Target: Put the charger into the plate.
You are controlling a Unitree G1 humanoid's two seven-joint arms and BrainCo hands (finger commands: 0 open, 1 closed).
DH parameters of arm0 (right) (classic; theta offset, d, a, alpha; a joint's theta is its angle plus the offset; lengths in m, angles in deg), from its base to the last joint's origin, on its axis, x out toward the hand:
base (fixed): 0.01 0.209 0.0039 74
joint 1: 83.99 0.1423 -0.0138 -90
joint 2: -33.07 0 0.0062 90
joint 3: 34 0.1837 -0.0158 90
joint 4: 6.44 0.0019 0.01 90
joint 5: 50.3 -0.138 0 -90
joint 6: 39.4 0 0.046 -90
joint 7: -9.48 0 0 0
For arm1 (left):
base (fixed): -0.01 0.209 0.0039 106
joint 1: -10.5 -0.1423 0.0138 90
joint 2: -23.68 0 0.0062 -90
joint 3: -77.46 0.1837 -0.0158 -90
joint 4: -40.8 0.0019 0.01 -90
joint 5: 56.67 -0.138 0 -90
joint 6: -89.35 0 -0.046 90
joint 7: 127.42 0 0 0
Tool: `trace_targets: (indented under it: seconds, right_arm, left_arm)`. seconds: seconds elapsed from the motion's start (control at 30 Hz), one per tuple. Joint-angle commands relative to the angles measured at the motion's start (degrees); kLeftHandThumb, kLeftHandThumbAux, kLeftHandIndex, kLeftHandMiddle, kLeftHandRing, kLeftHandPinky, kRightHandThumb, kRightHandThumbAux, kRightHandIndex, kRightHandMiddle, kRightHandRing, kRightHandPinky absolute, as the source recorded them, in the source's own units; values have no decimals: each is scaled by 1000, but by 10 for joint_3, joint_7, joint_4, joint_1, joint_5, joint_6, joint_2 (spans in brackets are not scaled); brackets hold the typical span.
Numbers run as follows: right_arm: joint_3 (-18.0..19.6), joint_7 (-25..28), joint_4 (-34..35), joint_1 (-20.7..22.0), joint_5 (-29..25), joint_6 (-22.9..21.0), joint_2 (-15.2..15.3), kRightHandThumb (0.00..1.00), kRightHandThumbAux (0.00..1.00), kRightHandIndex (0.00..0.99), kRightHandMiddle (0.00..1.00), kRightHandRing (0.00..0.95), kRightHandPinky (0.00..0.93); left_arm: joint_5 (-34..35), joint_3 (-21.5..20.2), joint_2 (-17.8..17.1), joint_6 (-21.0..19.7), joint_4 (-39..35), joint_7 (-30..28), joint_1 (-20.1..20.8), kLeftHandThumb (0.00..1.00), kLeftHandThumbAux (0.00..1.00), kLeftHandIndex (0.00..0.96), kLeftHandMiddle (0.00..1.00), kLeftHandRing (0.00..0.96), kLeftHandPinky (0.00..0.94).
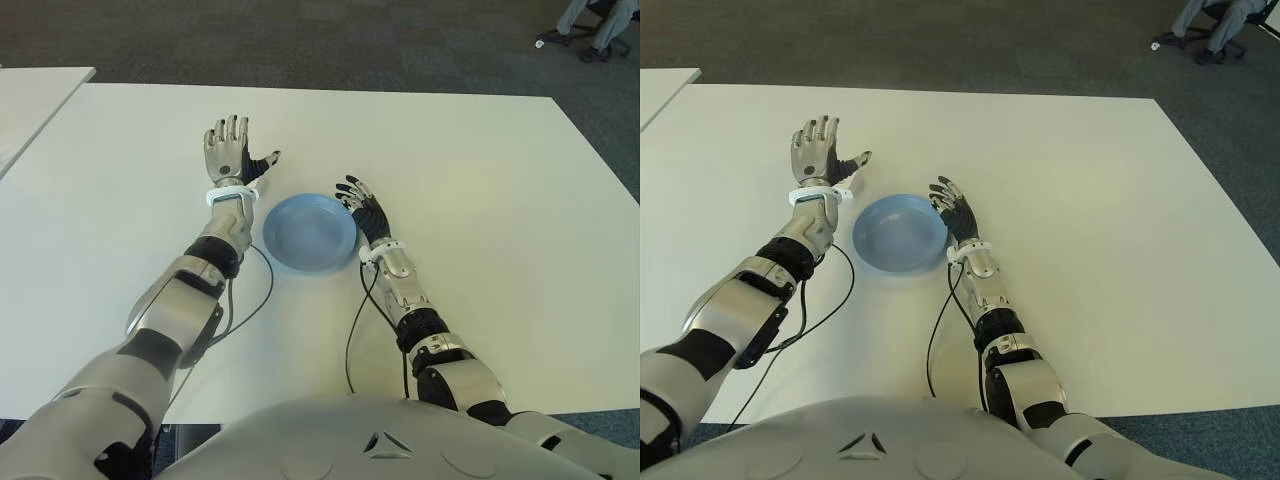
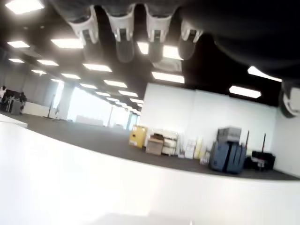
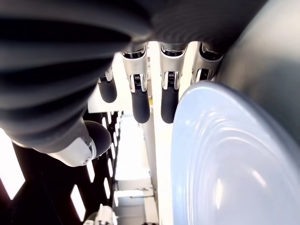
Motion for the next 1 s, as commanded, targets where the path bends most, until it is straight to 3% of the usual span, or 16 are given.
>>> trace_targets:
  seconds: [0.03,0.43,1.0]
  right_arm:
    - [2,-4,-11,-21,2,-19,-10,0,607,115,233,209,182]
    - [3,-11,-12,-21,4,-15,-8,0,610,128,249,222,186]
    - [16,-13,-30,-11,0,-6,-2,0,603,102,237,211,179]
  left_arm:
    - [-12,31,-9,2,32,-49,8,297,211,0,0,0,0]
    - [-10,73,-23,-2,36,-136,5,217,190,0,0,0,0]
    - [25,65,-17,2,66,-182,-14,173,212,0,0,0,0]
